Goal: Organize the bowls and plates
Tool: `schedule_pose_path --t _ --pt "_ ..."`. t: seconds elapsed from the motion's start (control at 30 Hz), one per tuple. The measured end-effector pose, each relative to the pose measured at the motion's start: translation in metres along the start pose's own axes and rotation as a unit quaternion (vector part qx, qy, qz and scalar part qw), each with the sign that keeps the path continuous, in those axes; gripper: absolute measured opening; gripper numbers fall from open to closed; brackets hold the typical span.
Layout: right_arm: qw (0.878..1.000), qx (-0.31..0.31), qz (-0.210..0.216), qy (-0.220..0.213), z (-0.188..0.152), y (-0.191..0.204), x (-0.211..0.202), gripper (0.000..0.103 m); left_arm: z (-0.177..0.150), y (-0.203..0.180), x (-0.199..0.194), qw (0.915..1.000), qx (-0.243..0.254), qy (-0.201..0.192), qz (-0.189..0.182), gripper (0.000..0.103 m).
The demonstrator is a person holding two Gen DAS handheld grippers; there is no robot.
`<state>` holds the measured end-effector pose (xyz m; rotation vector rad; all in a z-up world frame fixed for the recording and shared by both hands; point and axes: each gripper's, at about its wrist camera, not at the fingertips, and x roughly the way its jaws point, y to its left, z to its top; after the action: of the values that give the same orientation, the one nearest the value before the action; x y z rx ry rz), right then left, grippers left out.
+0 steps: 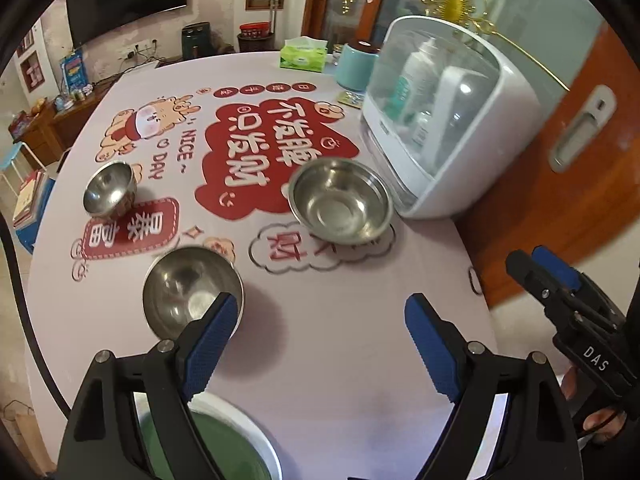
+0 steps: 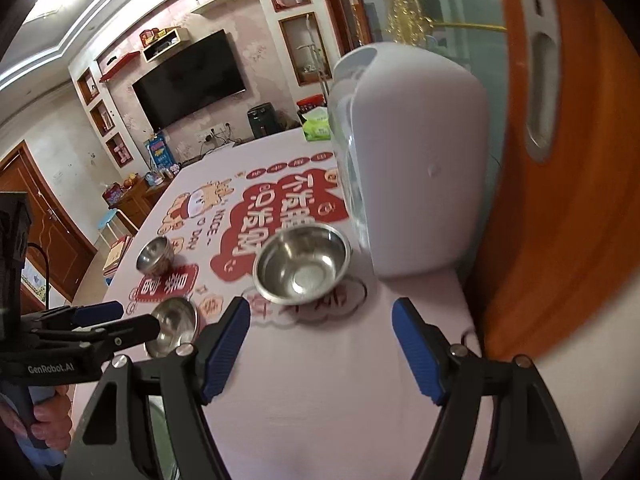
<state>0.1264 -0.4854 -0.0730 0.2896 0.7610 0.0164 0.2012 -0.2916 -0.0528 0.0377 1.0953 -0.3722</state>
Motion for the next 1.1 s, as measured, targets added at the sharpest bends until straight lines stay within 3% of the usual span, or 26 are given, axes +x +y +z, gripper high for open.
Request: schedule_pose_path --t 0.4,0.67,0.9,1.1 --pt "1.000 0.007 0.016 0.018 0.042 -0.008 0.071 0.074 0.051 0.011 0.056 0.9992 -0.029 0.020 0.018 0.085" --pt "0.997 -0.006 0.028 0.074 0.031 -0.009 0.124 0.074 0.061 0.020 0.101 0.9981 -0.052 0.030 -0.009 0.085" --pt "0.995 0.004 0.024 0.095 0.018 -0.017 0.160 0.074 0.063 0.024 0.141 0.9979 -0.056 0.030 -0.010 0.085" --pt "0.993 0.030 0.032 0.109 0.008 -0.027 0.181 0.074 0.063 0.031 0.177 0.9952 -0.078 0.056 -0.019 0.085"
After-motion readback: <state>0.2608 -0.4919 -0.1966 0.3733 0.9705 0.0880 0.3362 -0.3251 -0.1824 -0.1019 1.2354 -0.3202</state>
